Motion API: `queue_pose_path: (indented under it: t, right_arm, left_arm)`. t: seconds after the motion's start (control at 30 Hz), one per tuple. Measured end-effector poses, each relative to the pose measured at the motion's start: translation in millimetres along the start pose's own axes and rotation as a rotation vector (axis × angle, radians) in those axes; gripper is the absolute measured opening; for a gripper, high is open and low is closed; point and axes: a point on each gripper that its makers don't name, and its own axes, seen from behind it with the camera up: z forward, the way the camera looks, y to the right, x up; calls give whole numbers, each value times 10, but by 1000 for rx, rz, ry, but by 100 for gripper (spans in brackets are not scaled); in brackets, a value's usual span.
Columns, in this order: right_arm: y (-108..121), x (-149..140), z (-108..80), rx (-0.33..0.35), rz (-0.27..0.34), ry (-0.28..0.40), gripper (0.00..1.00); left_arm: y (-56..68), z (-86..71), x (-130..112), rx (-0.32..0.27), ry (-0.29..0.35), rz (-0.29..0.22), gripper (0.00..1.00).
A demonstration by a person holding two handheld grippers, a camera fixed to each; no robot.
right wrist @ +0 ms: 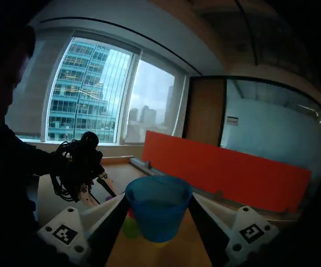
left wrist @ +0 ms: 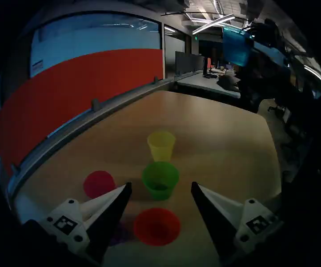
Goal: Pour water
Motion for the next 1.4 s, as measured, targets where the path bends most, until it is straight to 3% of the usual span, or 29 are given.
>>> queue_pose_path:
  t: [0.6,1.4]
  right_arm:
    - [59,-124,-37,-14,-12,-22,90]
    - [106,-197,-38,-21,-3,-31,90]
  left_arm:
    - [54,443,-179,3,-56,-24,100]
    - [21,798,-240,30,-68,-43,100]
